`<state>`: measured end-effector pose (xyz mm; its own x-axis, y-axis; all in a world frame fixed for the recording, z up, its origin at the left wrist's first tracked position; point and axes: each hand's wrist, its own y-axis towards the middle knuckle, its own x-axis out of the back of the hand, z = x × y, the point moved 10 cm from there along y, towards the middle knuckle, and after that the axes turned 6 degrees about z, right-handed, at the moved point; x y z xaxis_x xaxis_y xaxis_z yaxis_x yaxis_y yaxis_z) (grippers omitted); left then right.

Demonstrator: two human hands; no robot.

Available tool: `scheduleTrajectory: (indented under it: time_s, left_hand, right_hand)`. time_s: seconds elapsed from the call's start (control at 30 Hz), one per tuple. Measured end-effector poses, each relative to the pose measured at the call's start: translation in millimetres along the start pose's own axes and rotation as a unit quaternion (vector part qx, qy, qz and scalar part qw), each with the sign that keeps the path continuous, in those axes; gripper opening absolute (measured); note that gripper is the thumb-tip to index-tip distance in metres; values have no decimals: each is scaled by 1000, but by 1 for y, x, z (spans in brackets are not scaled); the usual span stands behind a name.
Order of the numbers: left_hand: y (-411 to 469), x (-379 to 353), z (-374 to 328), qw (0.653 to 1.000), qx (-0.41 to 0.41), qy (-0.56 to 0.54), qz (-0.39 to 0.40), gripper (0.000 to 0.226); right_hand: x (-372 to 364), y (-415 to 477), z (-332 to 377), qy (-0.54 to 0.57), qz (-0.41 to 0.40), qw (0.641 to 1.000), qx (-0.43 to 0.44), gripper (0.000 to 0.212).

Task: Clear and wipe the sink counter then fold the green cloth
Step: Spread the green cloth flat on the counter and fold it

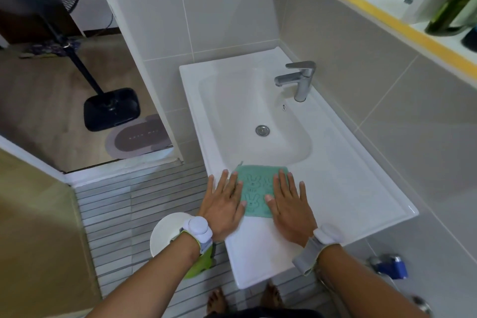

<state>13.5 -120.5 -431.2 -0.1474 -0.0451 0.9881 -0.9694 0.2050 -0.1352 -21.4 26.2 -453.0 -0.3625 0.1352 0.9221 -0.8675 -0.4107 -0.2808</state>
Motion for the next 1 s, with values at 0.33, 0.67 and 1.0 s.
scheduleTrajectory:
  time_s: [0.33, 0.67, 1.0]
  left_hand:
    - [-4, 12, -39, 979, -184, 87, -9, 14]
    - [-19, 20, -53, 982, -180, -27, -54, 23]
    - [-30, 17, -44, 981, -148, -121, -26, 32]
  right_hand:
    - [22, -34, 28, -91, -43, 978, 185, 31]
    - [25, -55, 35, -94, -52, 969, 221, 30]
    - [40, -53, 26, -30, -99, 974, 201, 20]
